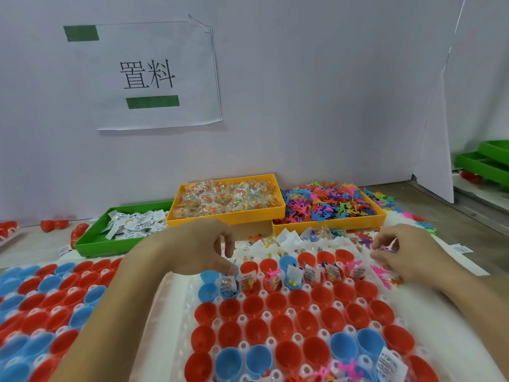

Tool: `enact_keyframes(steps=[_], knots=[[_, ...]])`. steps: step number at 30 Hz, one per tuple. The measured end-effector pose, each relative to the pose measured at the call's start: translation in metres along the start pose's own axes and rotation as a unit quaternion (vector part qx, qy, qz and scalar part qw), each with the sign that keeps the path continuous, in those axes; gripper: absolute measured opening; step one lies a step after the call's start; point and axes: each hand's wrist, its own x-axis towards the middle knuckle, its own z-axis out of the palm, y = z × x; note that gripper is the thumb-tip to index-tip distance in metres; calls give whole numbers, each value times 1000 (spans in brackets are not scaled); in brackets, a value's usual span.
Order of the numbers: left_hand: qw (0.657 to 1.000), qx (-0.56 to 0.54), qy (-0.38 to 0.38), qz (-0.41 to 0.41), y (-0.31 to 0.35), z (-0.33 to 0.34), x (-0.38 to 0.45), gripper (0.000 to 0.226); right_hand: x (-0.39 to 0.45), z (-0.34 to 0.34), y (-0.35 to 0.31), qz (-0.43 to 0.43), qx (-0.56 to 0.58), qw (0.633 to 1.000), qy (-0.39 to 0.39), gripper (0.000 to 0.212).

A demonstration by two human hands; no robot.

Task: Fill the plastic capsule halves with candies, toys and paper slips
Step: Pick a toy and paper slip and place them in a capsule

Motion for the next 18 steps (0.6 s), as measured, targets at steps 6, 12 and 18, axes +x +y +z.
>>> enact_keyframes(steps=[6,12,18], knots=[[993,8,111,44,17,-6,-1,21,-9,-11,-30,-39,201,974,101,19],[976,-96,132,144,59,11,2,14,-29,-3,-76,-118,334,935,-15,18],[956,-161,189,156,78,26,7,18,-41,-2,-95,-169,384,905,-76,31]])
